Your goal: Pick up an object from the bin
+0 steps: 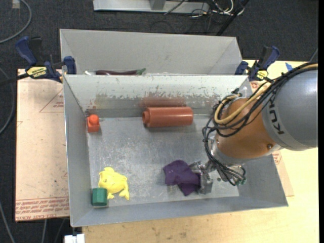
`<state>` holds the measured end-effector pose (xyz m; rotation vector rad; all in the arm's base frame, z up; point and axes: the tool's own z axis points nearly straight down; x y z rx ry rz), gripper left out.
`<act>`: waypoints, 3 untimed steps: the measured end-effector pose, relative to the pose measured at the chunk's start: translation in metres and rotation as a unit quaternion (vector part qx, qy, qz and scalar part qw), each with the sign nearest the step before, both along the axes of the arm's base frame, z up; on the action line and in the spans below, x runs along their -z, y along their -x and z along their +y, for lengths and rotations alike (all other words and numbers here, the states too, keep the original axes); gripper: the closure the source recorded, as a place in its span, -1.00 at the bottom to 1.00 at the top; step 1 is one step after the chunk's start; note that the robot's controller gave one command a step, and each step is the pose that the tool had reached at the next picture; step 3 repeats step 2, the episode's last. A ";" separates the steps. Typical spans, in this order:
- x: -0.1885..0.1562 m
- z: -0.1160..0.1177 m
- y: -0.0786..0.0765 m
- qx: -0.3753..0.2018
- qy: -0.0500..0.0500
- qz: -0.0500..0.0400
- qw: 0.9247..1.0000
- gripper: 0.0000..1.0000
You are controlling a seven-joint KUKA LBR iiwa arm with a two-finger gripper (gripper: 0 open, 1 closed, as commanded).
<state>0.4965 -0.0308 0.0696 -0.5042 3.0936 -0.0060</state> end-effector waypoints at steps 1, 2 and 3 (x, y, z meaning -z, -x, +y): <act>0.000 0.000 0.000 0.000 0.000 0.000 1.000 1.00; -0.201 0.001 -0.008 0.041 0.000 -0.006 0.999 1.00; -0.201 0.001 -0.008 0.041 0.000 -0.006 0.999 1.00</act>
Offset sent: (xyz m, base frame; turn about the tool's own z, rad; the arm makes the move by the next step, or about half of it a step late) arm 0.0063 0.0001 0.1966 0.0829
